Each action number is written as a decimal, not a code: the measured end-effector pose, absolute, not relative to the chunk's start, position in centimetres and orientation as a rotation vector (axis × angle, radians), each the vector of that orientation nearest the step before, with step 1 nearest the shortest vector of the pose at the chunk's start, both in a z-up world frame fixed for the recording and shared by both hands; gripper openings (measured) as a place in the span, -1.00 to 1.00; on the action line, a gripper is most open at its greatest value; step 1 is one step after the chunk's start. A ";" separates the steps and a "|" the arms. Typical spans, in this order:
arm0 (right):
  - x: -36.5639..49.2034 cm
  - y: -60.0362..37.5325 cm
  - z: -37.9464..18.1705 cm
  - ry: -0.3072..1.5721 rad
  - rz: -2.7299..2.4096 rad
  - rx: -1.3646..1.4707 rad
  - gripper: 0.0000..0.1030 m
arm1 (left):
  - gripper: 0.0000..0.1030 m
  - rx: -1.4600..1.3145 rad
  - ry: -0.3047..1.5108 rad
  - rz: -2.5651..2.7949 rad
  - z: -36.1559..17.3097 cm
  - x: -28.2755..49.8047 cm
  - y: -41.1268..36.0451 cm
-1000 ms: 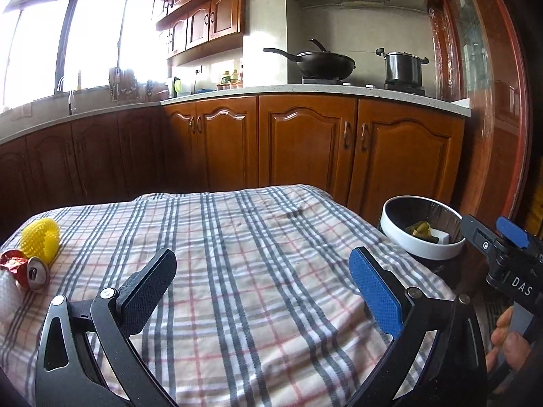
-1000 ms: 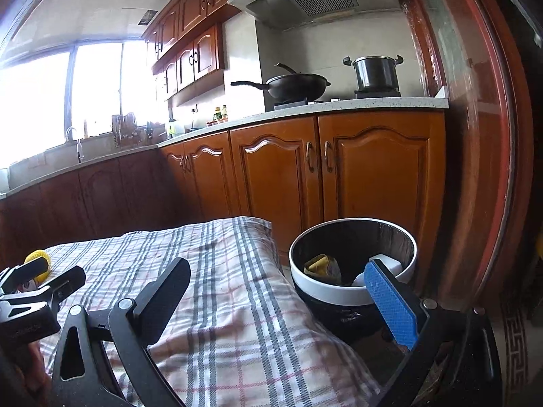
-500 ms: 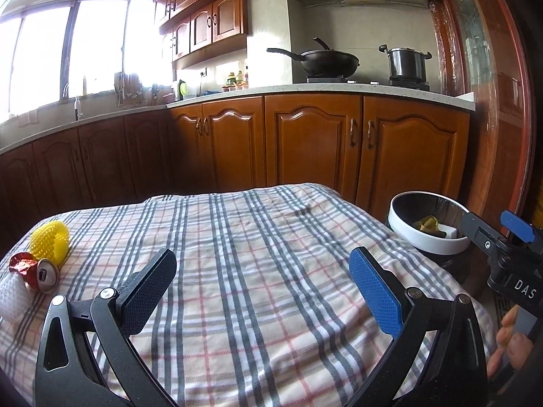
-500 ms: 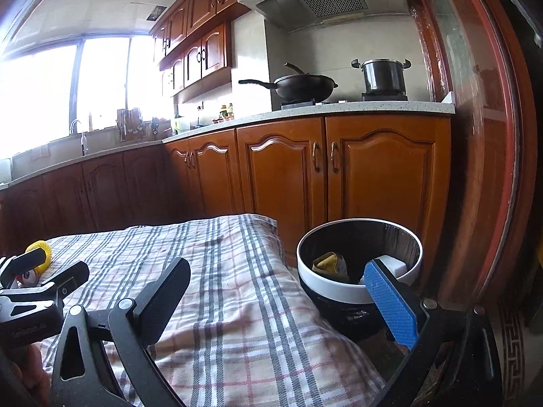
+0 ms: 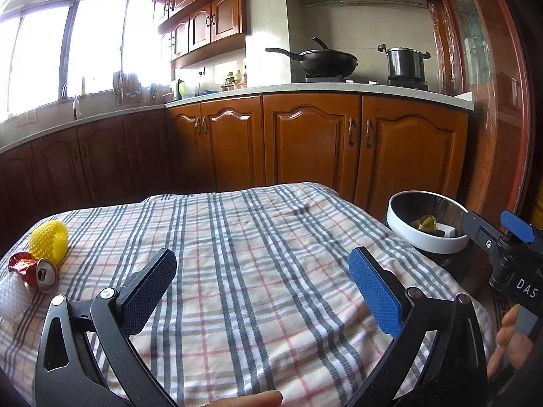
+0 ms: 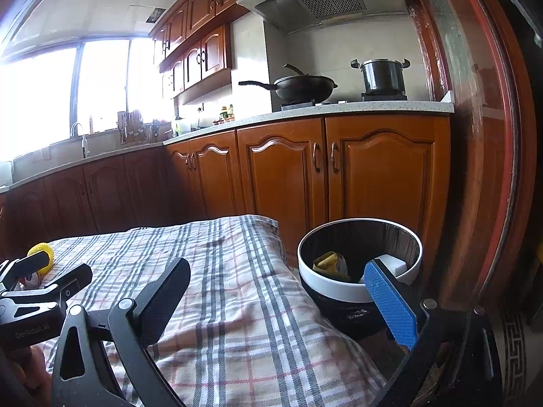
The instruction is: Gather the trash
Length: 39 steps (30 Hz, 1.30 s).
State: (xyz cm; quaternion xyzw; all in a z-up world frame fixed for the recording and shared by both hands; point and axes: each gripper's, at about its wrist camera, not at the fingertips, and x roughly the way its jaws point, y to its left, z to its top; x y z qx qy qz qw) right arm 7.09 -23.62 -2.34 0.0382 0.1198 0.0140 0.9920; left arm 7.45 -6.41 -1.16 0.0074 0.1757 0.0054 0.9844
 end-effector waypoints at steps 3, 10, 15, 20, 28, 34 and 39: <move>7.1 -23.7 -2.4 0.242 0.029 0.080 1.00 | 1.00 0.011 0.355 0.004 -1.1 7.4 -6.4; 7.1 -23.8 -2.5 0.250 0.029 0.083 1.00 | 1.00 0.011 0.352 -0.004 -1.0 7.5 -6.4; 7.1 -23.8 -2.6 0.251 0.031 0.086 1.00 | 1.00 0.011 0.351 -0.002 -1.0 7.4 -6.5; 7.1 -23.8 -2.5 0.257 0.032 0.085 1.00 | 1.00 0.010 0.353 0.000 -1.0 7.3 -6.5; 7.1 -24.0 -2.5 0.259 0.027 0.090 1.00 | 1.00 0.013 0.352 -0.004 -1.0 7.3 -6.5; 7.0 -24.0 -2.4 0.257 0.027 0.093 1.00 | 1.00 0.018 0.353 -0.006 -1.1 7.3 -6.5; 6.9 -24.0 -2.4 0.256 0.029 0.097 1.00 | 1.00 0.019 0.352 -0.009 -1.1 7.2 -6.6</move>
